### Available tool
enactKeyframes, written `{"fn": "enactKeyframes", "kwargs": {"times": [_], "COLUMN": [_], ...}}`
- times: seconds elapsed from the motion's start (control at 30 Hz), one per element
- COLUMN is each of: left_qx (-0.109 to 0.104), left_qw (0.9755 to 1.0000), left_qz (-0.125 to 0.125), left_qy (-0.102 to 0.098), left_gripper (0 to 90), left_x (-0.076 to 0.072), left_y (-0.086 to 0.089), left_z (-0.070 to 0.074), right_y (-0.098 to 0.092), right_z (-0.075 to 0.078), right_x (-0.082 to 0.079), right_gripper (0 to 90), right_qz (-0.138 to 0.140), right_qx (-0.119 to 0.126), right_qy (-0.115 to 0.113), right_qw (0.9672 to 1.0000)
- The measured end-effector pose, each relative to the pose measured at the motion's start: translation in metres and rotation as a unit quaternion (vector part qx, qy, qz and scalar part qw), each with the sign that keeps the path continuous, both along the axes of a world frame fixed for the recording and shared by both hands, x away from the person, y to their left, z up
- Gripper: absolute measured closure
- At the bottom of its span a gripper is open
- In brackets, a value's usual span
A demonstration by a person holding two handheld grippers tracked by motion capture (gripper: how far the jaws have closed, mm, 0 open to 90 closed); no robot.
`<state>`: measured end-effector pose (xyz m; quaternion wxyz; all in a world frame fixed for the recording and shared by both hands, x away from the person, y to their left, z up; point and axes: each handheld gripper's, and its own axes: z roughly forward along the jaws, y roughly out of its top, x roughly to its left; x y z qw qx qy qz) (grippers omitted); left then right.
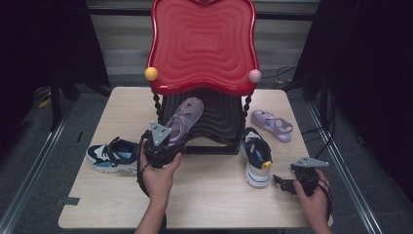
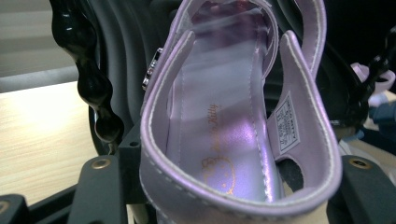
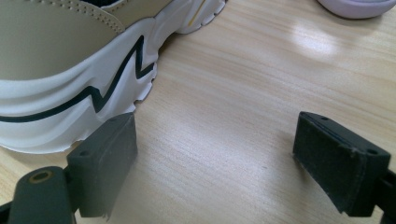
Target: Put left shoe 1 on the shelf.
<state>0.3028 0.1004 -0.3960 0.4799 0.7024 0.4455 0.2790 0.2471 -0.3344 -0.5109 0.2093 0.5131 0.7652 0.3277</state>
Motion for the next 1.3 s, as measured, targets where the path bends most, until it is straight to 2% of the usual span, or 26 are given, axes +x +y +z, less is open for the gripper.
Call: {"fn": "enactKeyframes", "kwargs": {"times": [0.1, 0.27, 0.5, 0.53, 0.6, 0.77, 0.97, 1.3], "left_qx": [0.006, -0.002, -0.003, -0.009, -0.004, -0.018, -0.022, -0.032], "left_qw": [0.9999, 0.9997, 0.9989, 0.9987, 0.9982, 0.9972, 0.9964, 0.9937], "left_qz": [0.01, 0.021, 0.042, 0.045, 0.053, 0.068, 0.079, 0.103], "left_qy": [-0.007, -0.009, -0.019, -0.023, -0.026, -0.027, -0.022, -0.029], "left_gripper": [37.5, 37.5, 37.5, 37.5, 37.5, 37.4, 37.5, 37.4], "left_x": [0.003, 0.008, 0.014, 0.015, 0.018, 0.025, 0.033, 0.043], "left_y": [-0.004, -0.01, -0.017, -0.019, -0.022, -0.027, -0.032, -0.04], "left_z": [-0.001, -0.004, -0.005, -0.006, -0.006, -0.009, -0.01, -0.015], "right_y": [0.0, 0.0, 0.0, 0.0, 0.0, 0.0, 0.0, 0.0], "right_z": [0.0, 0.0, 0.0, 0.0, 0.0, 0.0, 0.0, 0.0], "right_x": [0.0, 0.0, 0.0, 0.0, 0.0, 0.0, 0.0, 0.0], "right_gripper": [13.4, 13.4, 13.3, 13.3, 13.4, 13.3, 13.3, 13.3], "right_qz": [0.0, 0.0, 0.0, 0.0, 0.0, 0.0, 0.001, 0.002], "right_qx": [0.0, 0.0, 0.0, 0.0, 0.001, 0.001, 0.0, 0.001], "right_qy": [0.001, 0.0, 0.001, 0.0, 0.001, 0.0, 0.001, 0.0], "right_qw": [1.0, 1.0, 1.0, 1.0, 1.0, 1.0, 1.0, 1.0]}}
